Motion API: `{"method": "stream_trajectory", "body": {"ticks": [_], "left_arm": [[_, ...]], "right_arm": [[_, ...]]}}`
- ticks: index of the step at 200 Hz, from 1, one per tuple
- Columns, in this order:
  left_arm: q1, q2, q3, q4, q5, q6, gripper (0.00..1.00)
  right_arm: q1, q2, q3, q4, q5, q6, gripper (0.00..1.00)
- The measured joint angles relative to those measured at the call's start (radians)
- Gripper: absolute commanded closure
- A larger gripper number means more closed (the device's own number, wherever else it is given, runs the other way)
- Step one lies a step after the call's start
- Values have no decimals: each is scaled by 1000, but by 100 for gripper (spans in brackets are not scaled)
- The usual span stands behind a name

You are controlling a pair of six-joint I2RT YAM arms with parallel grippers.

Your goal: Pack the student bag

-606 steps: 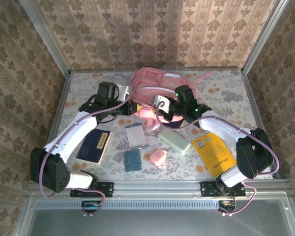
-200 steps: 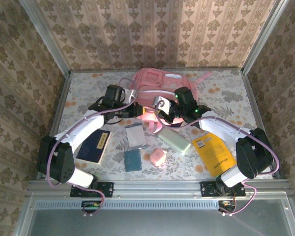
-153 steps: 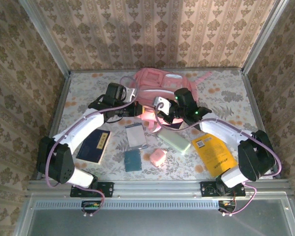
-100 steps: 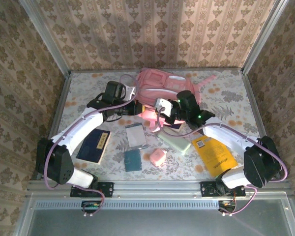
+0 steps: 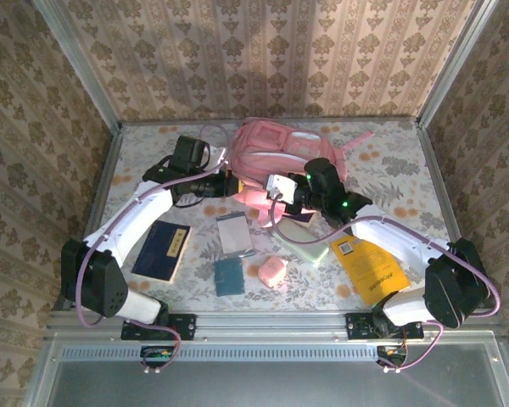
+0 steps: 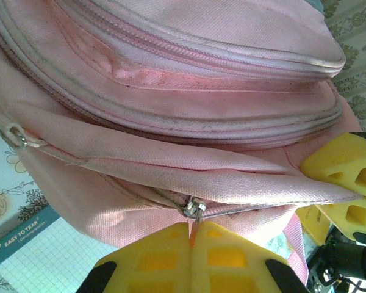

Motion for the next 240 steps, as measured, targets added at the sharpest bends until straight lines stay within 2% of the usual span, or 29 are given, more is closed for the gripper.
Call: {"method": "stream_trajectory", "body": {"ticks": [79,81,85,94,98,105,114,137,172,210,240], "left_arm": [[13,-40,-13,-19,-11,15,100],[14,-43,-13,-19,-10,16,100],[17,-48,-13,-19,-10,16,100],[23,-60,-14,-16,1,15,100],[26,-64,-14,-16,-5,15,100],[37,-71,-18,-17,-16,13,100],[48,-71,-20,-21,-27,9,100],[34,-68,-18,-24,-48,0,100],[-56,-42,22,-21,-16,-24,100],[-104,-41,22,11,8,-54,100],[-122,-41,22,14,10,-57,100]], "right_arm": [[0,-5,-6,5,-9,-14,100],[0,-6,-7,4,-14,-16,97],[-1,-7,-7,2,-21,-16,83],[-2,-11,-7,-2,-42,-16,46],[-4,-16,-7,-3,-49,-21,36],[-11,-31,-8,-2,-57,-19,25],[-24,-56,-11,1,-69,-14,20],[-45,-114,-8,0,-114,11,20],[-45,-96,63,-64,-169,113,22],[-45,-29,171,-153,-192,219,34],[-45,-4,194,-230,-219,233,36]]}}
